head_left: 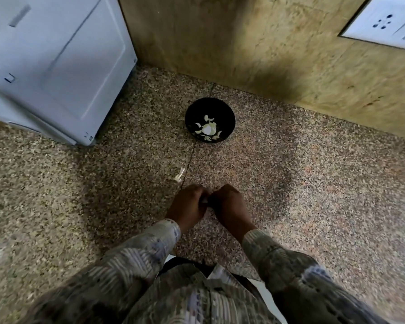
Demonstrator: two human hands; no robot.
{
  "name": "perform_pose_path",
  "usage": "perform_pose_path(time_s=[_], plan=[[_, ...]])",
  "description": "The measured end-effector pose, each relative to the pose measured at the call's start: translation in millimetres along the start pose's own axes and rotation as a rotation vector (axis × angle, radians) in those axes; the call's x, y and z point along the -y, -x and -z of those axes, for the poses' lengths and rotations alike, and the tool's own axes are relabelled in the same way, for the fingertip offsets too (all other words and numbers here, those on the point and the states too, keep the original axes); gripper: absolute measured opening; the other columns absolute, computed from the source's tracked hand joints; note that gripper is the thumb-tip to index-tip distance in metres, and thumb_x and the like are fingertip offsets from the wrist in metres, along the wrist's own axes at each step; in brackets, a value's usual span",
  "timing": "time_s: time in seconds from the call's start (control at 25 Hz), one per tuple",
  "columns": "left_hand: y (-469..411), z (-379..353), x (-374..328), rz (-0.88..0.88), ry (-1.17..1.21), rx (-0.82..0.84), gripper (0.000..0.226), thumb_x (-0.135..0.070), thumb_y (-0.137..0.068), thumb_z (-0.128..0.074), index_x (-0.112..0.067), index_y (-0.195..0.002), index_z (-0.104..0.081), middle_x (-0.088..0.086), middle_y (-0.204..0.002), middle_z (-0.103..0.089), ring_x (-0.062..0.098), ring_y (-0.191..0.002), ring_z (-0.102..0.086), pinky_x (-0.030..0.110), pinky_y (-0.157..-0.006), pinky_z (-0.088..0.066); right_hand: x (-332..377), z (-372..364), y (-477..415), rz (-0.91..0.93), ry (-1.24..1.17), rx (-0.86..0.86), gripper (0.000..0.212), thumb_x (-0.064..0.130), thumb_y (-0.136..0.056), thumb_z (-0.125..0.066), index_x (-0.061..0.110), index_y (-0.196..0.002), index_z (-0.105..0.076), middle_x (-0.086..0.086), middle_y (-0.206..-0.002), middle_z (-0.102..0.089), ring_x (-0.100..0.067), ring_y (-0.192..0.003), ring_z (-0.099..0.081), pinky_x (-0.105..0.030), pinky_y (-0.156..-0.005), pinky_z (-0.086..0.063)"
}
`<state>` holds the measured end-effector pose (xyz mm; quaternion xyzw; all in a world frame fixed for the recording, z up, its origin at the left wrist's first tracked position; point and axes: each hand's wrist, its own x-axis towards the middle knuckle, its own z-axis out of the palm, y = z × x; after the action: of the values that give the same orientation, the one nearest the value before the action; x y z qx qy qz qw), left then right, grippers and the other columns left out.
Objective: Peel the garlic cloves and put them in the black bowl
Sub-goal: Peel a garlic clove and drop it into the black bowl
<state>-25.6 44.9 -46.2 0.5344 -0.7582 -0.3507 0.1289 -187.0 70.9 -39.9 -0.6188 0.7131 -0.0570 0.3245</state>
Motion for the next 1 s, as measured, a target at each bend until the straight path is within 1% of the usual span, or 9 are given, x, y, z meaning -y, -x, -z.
perform_pose_path(time_s=[0.04,0.16,0.24,0.36,0.44,0.6,0.72,0.8,1.0], plan=[[-2,0,3,-0.019,-0.021,0.013,0.018,-0.014,-0.084,-0.067,-0.017,-0.099,-0.077,0.005,-0.1,-0.072,0.025,-0.092,-0.068,0.03,-0.081,-0.052,1,3,1,-0.064,-0.034,-0.019,0.027,0.042,-0.095,-0.062,0.023,-0.081,-0.076,0.007,-0.082,-0.063,-0.014,-0.072,-0.063,-0.023,-0.061,-0.044],[-6,2,8,-0.049,-0.043,0.032,0.016,-0.011,-0.081,-0.071,-0.013,-0.094,-0.08,0.008,-0.097,-0.073,0.029,-0.089,-0.069,0.034,-0.079,-0.056,-1,11,-7,-0.189,-0.225,-0.008,0.015,0.029,-0.088,-0.078,0.025,-0.073,-0.077,0.004,-0.085,-0.069,-0.013,-0.072,-0.067,-0.028,-0.065,-0.054],[-8,2,9,-0.04,-0.022,0.03,0.016,-0.007,-0.081,-0.071,-0.011,-0.094,-0.08,0.009,-0.097,-0.073,0.029,-0.09,-0.069,0.032,-0.081,-0.053,-4,17,-10,-0.177,-0.233,0.079,0.004,0.028,-0.084,-0.084,0.026,-0.082,-0.082,0.009,-0.084,-0.071,-0.009,-0.073,-0.068,-0.016,-0.063,-0.051],[-9,1,10,-0.015,0.013,0.045,0.014,-0.008,-0.083,-0.072,-0.013,-0.093,-0.081,0.006,-0.097,-0.072,0.026,-0.09,-0.069,0.03,-0.083,-0.053,-7,27,-17,-0.185,-0.26,0.137,0.009,0.02,-0.08,-0.088,0.018,-0.088,-0.083,0.017,-0.075,-0.067,0.005,-0.067,-0.06,-0.002,-0.059,-0.042],[-9,1,13,-0.015,0.036,0.054,0.014,-0.007,-0.083,-0.073,-0.014,-0.091,-0.081,0.005,-0.096,-0.072,0.025,-0.089,-0.069,0.032,-0.083,-0.055,-4,32,-23,-0.237,-0.267,0.153,0.008,0.015,-0.08,-0.087,0.017,-0.086,-0.083,0.01,-0.08,-0.075,0.002,-0.066,-0.064,-0.004,-0.059,-0.047],[-9,0,13,-0.016,0.048,0.056,0.014,-0.005,-0.083,-0.073,-0.013,-0.09,-0.082,0.006,-0.096,-0.072,0.026,-0.09,-0.07,0.035,-0.083,-0.057,3,35,-30,-0.215,-0.171,0.202,0.007,0.022,-0.077,-0.089,0.023,-0.082,-0.084,0.005,-0.087,-0.08,-0.008,-0.078,-0.073,-0.024,-0.077,-0.06],[-11,-1,14,-0.002,0.051,0.065,0.012,-0.007,-0.083,-0.073,-0.014,-0.089,-0.082,0.004,-0.096,-0.072,0.025,-0.089,-0.07,0.036,-0.083,-0.058,1,34,-32,-0.195,-0.136,0.199,0.004,0.023,-0.08,-0.086,0.025,-0.08,-0.084,0.008,-0.083,-0.079,-0.005,-0.074,-0.072,-0.022,-0.07,-0.06],[-12,-1,15,0.002,0.055,0.069,0.011,-0.008,-0.083,-0.074,-0.014,-0.088,-0.082,0.004,-0.095,-0.072,0.025,-0.089,-0.07,0.036,-0.083,-0.057,-3,33,-32,-0.172,-0.146,0.235,0.006,0.025,-0.077,-0.089,0.026,-0.08,-0.083,0.009,-0.081,-0.078,-0.001,-0.072,-0.07,-0.021,-0.07,-0.059],[-11,-2,12,0.005,0.025,0.061,0.012,-0.007,-0.083,-0.073,-0.015,-0.089,-0.081,0.004,-0.095,-0.072,0.024,-0.091,-0.07,0.033,-0.085,-0.056,-6,31,-27,-0.149,-0.182,0.183,0.007,0.02,-0.078,-0.086,0.025,-0.077,-0.082,0.009,-0.079,-0.078,-0.006,-0.073,-0.073,-0.025,-0.071,-0.06]])
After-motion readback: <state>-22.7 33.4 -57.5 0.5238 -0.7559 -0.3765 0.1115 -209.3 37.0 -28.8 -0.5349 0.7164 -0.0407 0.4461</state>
